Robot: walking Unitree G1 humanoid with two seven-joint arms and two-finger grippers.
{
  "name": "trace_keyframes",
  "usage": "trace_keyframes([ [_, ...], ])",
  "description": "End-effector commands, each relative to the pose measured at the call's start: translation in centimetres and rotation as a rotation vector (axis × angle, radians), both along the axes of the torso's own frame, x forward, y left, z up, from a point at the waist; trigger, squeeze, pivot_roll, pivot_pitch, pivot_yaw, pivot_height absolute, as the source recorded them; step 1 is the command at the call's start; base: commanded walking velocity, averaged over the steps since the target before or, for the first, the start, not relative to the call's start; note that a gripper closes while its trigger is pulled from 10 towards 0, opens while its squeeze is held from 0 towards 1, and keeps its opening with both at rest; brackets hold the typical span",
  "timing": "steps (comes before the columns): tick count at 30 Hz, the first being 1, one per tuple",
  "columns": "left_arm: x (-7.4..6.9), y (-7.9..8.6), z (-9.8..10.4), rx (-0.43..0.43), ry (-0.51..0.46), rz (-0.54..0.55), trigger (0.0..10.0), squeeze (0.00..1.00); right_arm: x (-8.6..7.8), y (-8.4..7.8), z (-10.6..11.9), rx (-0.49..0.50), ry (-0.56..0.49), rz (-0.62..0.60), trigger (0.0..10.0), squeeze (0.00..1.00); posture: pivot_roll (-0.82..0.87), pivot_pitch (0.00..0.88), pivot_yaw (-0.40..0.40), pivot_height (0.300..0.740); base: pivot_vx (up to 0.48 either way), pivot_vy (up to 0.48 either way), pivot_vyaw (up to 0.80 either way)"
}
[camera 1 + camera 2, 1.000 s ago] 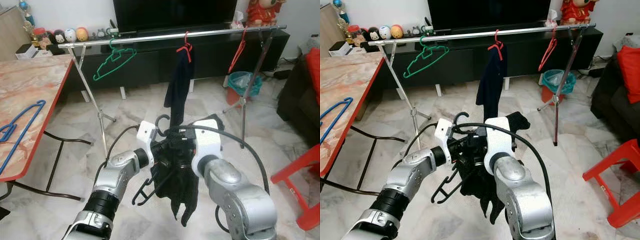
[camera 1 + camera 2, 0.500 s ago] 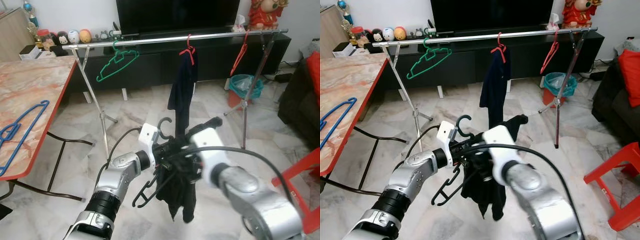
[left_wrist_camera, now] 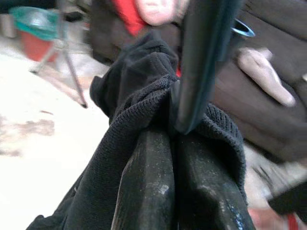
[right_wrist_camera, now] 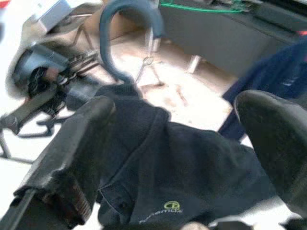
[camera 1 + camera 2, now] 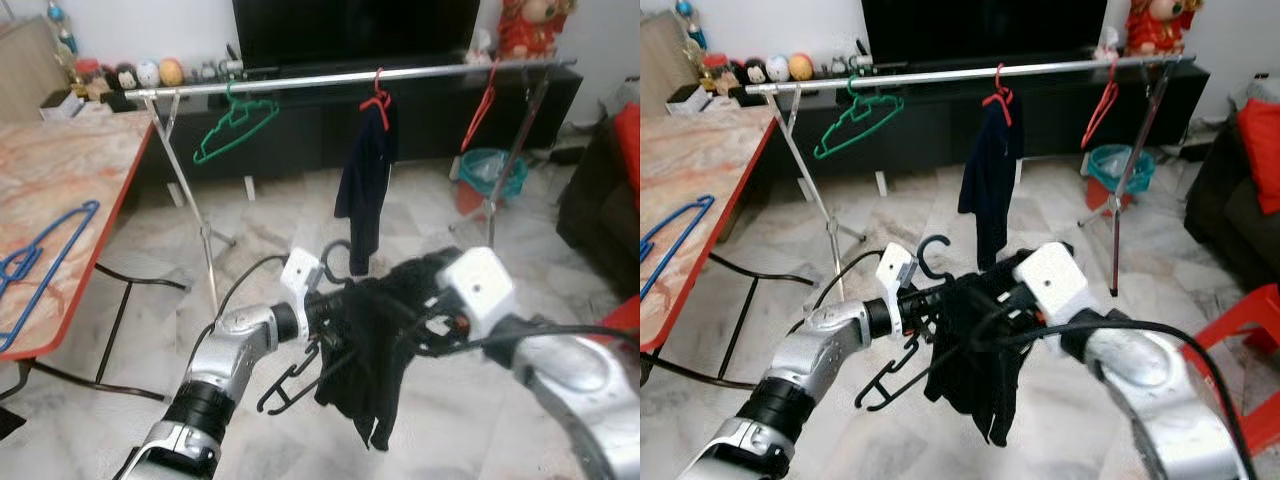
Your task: Hang hanger
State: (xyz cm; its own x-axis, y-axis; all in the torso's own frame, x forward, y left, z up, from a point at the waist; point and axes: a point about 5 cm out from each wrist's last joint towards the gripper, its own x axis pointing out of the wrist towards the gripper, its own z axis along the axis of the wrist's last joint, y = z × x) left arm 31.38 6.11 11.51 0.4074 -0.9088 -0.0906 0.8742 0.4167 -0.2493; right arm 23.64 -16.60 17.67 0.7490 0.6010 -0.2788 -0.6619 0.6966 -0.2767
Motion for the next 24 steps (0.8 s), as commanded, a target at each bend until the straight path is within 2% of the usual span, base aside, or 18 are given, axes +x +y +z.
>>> trace_keyframes([
  [1,-0.7,-0.2,0.3,0.028,-0.025,-0.1,10.0,0.0,-0.6,-0.4,-0.7,0.023,0.02,0.132,10.0,0.0,-0.1,0.0,0.056,0.74,0.0,0.0,0.0],
  [6,-1.3,0.3,0.1,0.057,-0.019,-0.165,10.0,0.0,-1.3,-1.5,-1.8,0.076,0.071,0.246,10.0,0.0,-0.1,0.0,0.057,0.74,0.0,0.0,0.0],
  [9,-1.5,0.8,-0.1,0.085,-0.017,-0.196,10.0,0.0,-1.7,-2.3,-2.8,0.057,0.105,0.309,10.0,0.0,-0.09,0.0,0.059,0.74,0.0,0.0,0.0],
  [12,-1.7,1.4,-0.4,0.12,-0.014,-0.234,10.0,0.0,-2.2,-3.0,-3.6,0.143,0.163,0.386,10.0,0.0,-0.09,0.0,0.058,0.74,0.0,0.0,0.0],
  [18,-2.5,1.6,0.3,0.116,-0.021,-0.341,10.0,0.0,-2.7,-4.1,-4.9,0.169,0.232,0.457,10.0,0.0,-0.08,0.0,0.059,0.74,0.0,0.0,0.0],
  [24,-3.0,1.3,0.6,0.116,-0.029,-0.403,10.0,0.0,-2.4,-4.5,-5.0,0.18,0.218,0.492,10.0,0.0,-0.08,0.0,0.062,0.74,0.0,0.0,0.0],
])
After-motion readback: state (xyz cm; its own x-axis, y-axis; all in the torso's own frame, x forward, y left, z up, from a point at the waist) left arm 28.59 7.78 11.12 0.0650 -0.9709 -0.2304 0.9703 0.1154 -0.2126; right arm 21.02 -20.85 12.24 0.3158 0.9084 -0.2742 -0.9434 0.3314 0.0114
